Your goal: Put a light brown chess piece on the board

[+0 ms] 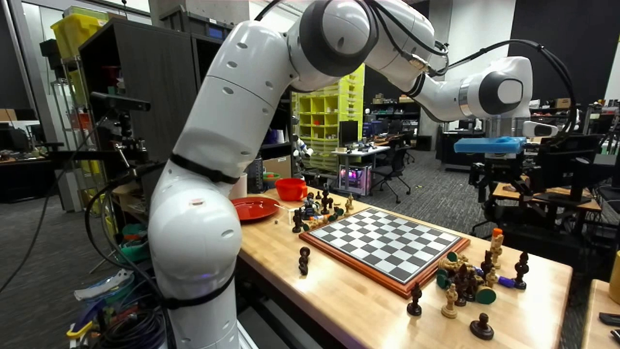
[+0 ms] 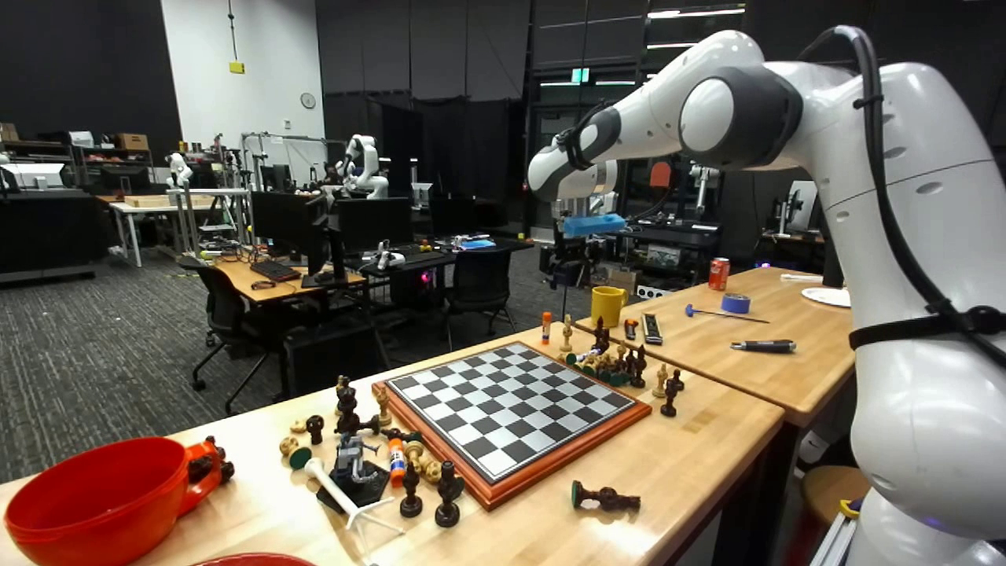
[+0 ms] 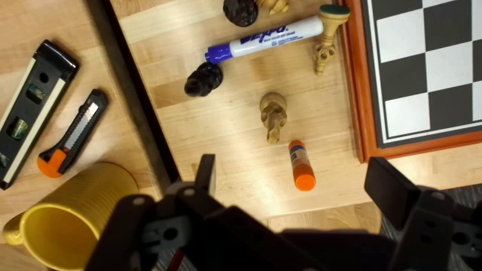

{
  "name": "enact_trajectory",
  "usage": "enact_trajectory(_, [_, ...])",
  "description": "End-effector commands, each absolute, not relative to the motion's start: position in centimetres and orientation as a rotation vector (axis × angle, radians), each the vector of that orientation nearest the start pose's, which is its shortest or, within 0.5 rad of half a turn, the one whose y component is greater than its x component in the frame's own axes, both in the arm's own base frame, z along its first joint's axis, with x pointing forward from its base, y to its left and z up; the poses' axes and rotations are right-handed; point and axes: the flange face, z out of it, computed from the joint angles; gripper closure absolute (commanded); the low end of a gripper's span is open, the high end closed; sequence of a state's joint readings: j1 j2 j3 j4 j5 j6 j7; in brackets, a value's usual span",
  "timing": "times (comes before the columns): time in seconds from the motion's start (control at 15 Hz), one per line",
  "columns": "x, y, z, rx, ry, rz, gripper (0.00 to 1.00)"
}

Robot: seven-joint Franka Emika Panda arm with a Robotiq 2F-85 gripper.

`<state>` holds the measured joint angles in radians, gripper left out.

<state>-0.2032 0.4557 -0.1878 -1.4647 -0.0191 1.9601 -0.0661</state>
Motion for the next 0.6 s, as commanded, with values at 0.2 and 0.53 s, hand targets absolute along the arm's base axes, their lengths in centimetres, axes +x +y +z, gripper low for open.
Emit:
enact_trajectory(0.2, [67.2, -27.5, 41.6, -3.199, 0.543, -0.027, 0.0])
enact_trajectory(0.53, [67.5, -28.7, 40.6, -3.165, 0.566, 0.042, 0.0])
